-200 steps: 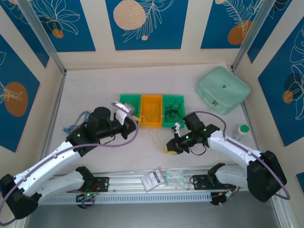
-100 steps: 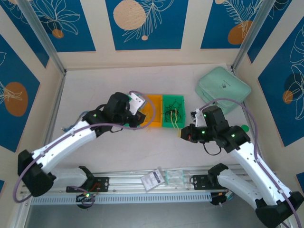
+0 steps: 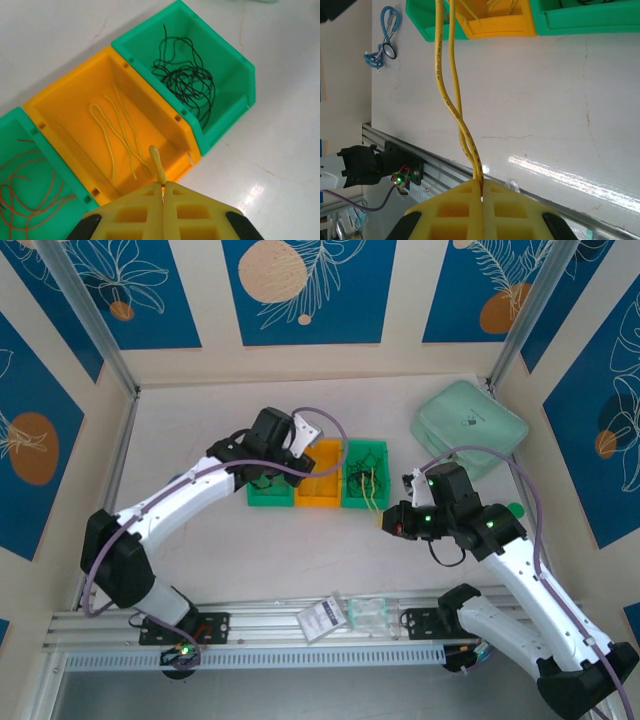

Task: Untangle the cables

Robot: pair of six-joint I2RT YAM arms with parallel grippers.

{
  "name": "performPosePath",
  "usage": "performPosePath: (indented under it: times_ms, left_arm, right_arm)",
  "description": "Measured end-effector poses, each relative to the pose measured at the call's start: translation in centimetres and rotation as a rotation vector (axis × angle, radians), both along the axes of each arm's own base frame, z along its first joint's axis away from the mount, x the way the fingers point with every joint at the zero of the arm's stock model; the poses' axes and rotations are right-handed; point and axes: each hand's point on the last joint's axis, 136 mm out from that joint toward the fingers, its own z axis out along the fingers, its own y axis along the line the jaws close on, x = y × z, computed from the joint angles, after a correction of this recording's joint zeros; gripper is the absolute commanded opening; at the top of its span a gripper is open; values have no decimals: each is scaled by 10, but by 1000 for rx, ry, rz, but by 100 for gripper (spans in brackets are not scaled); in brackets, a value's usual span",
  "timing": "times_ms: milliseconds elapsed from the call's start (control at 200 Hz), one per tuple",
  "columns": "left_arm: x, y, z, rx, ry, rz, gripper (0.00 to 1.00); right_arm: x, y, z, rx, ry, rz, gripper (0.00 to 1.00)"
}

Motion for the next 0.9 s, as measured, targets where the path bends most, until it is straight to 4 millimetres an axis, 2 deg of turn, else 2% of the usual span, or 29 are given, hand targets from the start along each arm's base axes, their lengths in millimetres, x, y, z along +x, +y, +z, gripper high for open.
performPosePath:
  times_ms: [400,685,900]
  left_arm:
    - [62,-11,-17,16,5,64,6]
    - [68,-4,-54,139,104,98,6]
    - [68,3,-71,207,157,122,7]
  right_arm:
    - [9,3,-10,27,12,16,0]
    - [15,2,-13,52,14,18,0]
    - [17,5,-14,63,22,26,0]
